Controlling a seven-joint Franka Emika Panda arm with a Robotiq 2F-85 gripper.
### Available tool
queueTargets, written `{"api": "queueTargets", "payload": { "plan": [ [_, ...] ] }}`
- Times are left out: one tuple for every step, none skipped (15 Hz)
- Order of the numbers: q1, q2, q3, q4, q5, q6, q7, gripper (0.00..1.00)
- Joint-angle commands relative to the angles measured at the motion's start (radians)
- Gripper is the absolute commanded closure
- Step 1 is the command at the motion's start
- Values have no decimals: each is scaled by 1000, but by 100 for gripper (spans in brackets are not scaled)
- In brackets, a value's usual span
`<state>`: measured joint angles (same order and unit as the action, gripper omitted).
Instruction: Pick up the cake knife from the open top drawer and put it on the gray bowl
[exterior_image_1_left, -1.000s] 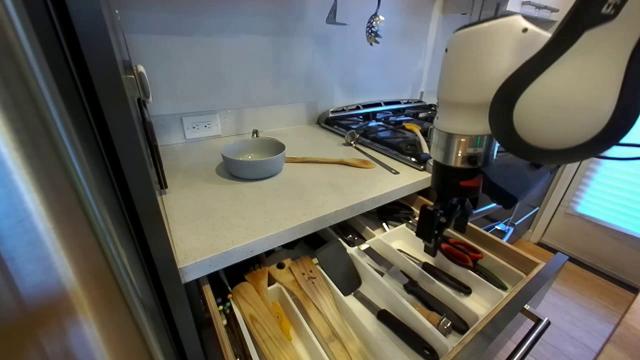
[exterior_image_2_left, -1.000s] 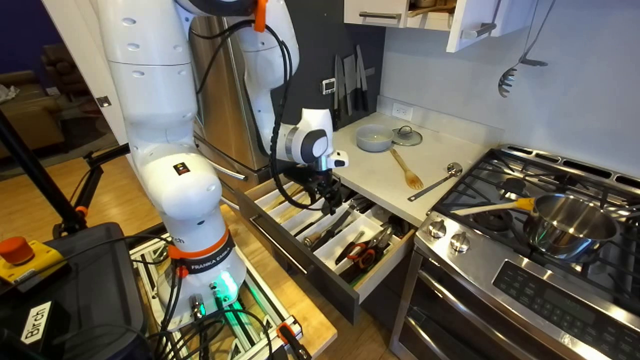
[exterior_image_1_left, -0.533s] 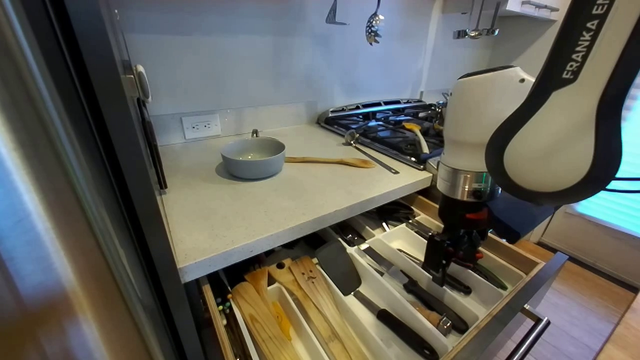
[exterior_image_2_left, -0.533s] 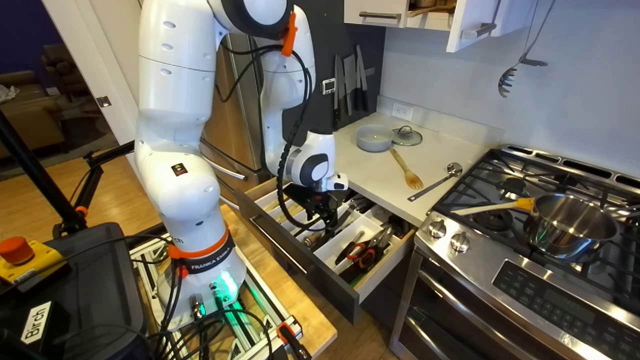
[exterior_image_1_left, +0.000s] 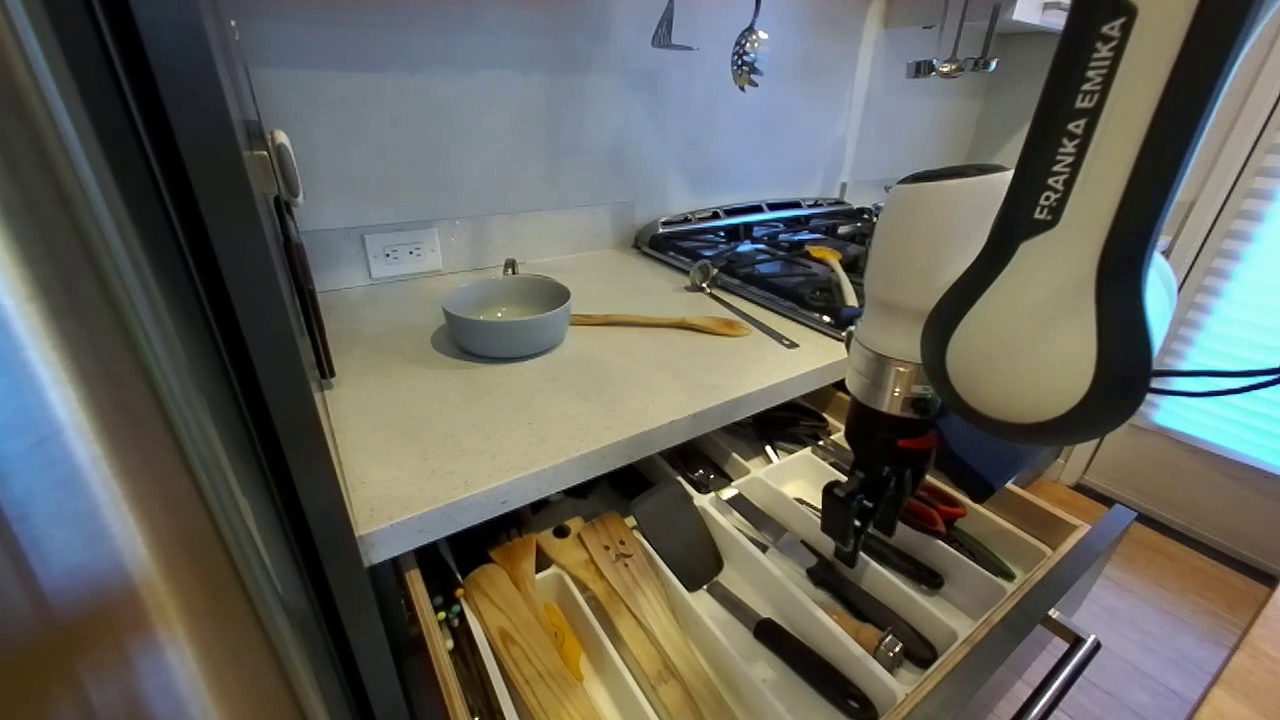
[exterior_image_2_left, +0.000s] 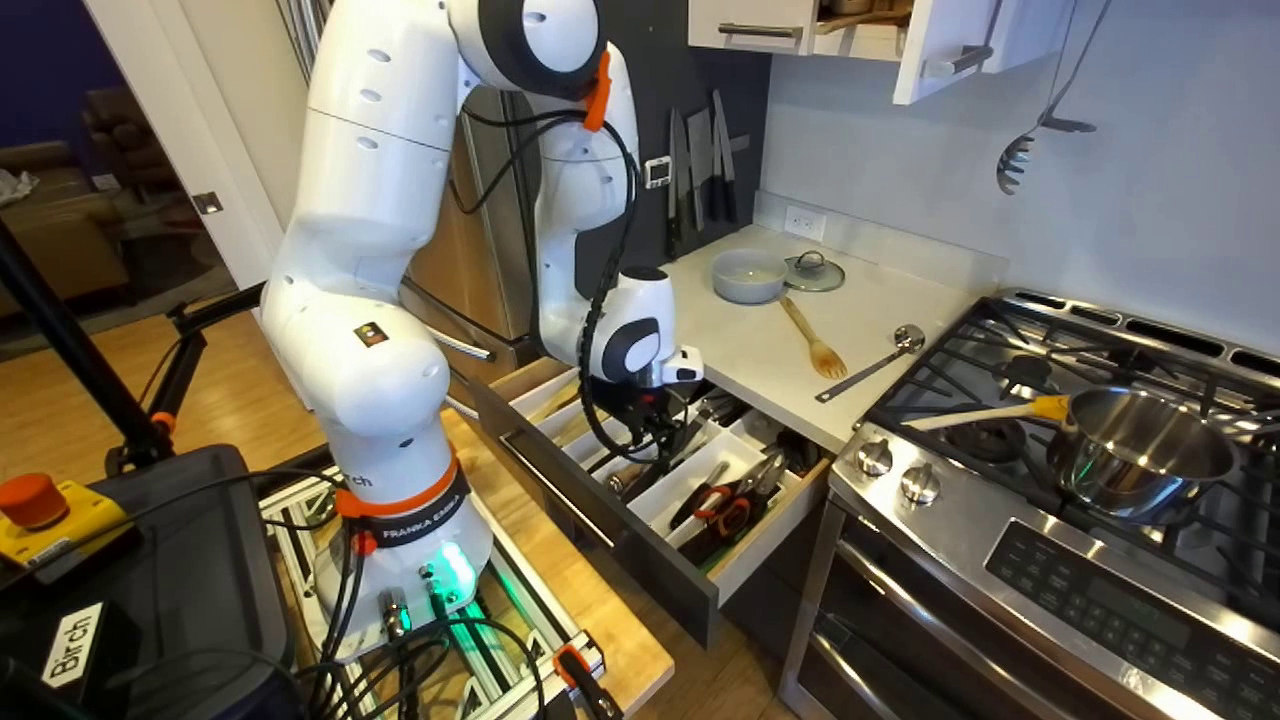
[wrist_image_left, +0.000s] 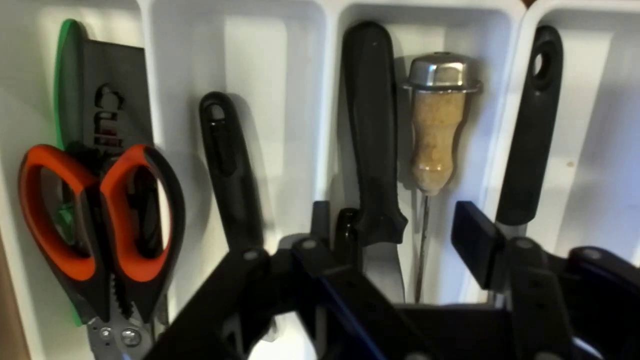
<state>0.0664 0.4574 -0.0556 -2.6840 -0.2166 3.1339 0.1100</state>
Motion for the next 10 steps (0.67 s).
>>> {"api": "queueTargets", "payload": {
  "plan": [
    [-100,101,114,53,65,51,-92,60],
    [-115,122,134,65,72,57,-104,60],
    [-117,139,138,78,76,52,-114,64],
    [-122,147,139,81,80,52,-120,60],
    [-123,150,130,83,85,51,-123,54],
    [-119,150,117,83,90,49,-122,52],
    [-120,145,105,76,95,49,-122,47],
    [-122,144,98,73,99,50,-124,46],
    [-115,144,85,71,103,50,-123,48],
    [-103,146,70,71,106,49,-121,43]
  ]
}}
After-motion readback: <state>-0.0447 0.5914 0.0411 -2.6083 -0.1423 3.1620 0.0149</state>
